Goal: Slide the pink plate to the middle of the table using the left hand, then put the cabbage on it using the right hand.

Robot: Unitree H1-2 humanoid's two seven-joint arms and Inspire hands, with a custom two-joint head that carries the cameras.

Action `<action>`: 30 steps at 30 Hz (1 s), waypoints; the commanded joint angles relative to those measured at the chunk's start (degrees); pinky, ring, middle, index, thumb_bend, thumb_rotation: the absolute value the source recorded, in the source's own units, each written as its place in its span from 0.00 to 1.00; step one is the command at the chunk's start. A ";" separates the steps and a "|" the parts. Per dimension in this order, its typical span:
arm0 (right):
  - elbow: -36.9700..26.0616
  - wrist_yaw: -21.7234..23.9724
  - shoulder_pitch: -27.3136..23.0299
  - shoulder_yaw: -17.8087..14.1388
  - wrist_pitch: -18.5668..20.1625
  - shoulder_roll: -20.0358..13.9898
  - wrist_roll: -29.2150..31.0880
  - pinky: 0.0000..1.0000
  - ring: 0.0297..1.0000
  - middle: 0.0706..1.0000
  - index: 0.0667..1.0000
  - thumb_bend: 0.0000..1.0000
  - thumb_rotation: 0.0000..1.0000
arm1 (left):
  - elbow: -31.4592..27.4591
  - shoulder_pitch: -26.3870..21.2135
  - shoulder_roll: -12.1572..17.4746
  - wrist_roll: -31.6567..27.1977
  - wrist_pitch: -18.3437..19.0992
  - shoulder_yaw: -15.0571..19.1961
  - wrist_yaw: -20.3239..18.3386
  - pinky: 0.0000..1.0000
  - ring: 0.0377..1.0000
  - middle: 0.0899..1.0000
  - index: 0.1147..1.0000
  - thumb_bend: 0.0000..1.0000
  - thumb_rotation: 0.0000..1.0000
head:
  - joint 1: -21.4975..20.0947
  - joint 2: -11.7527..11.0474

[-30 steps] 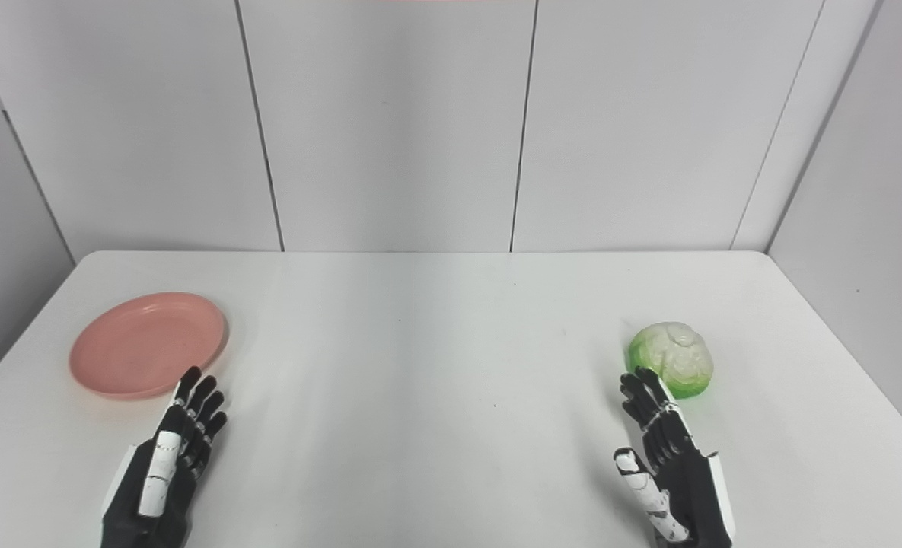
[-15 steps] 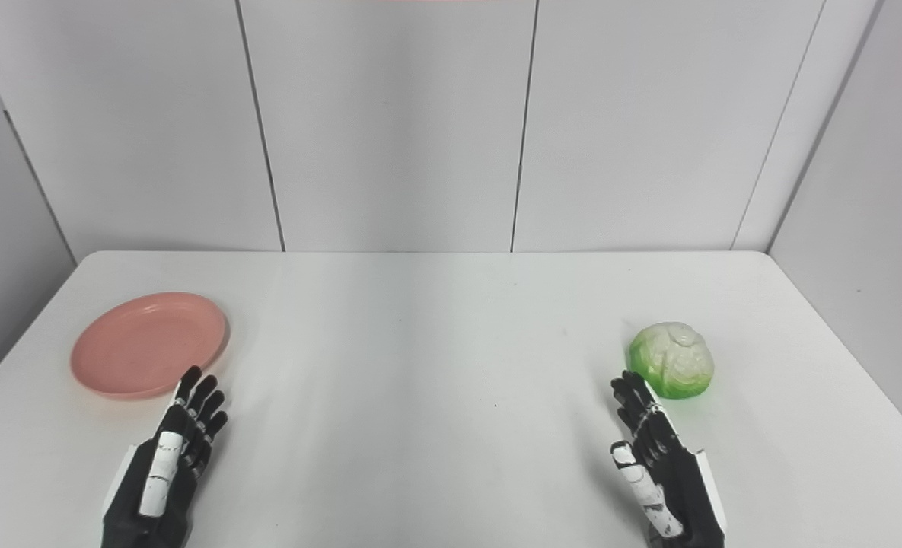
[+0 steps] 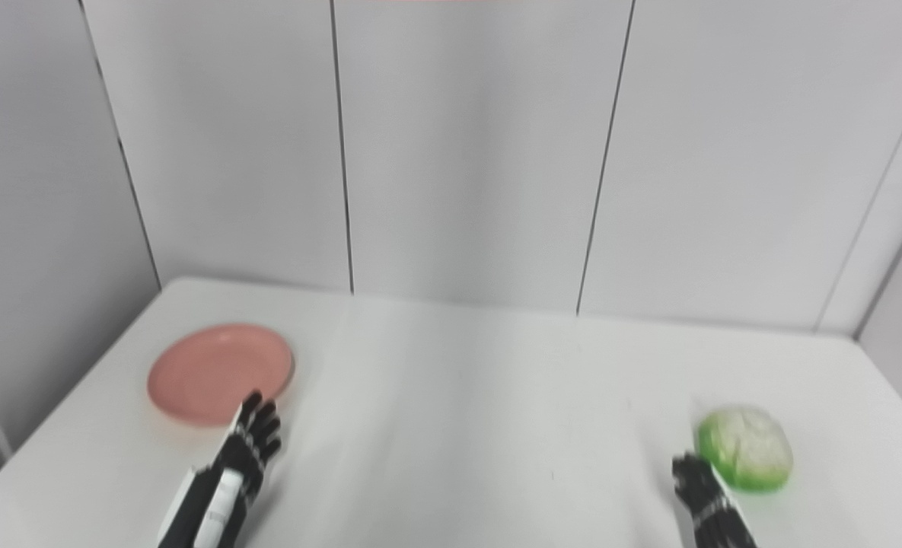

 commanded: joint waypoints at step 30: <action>16.97 -1.64 -7.95 -3.14 0.70 3.96 -5.30 0.85 0.85 0.81 0.76 0.67 0.59 | 13.24 -3.77 -3.46 3.50 -10.42 -1.38 0.95 0.95 0.96 0.95 1.00 0.82 0.83 | -7.15 4.97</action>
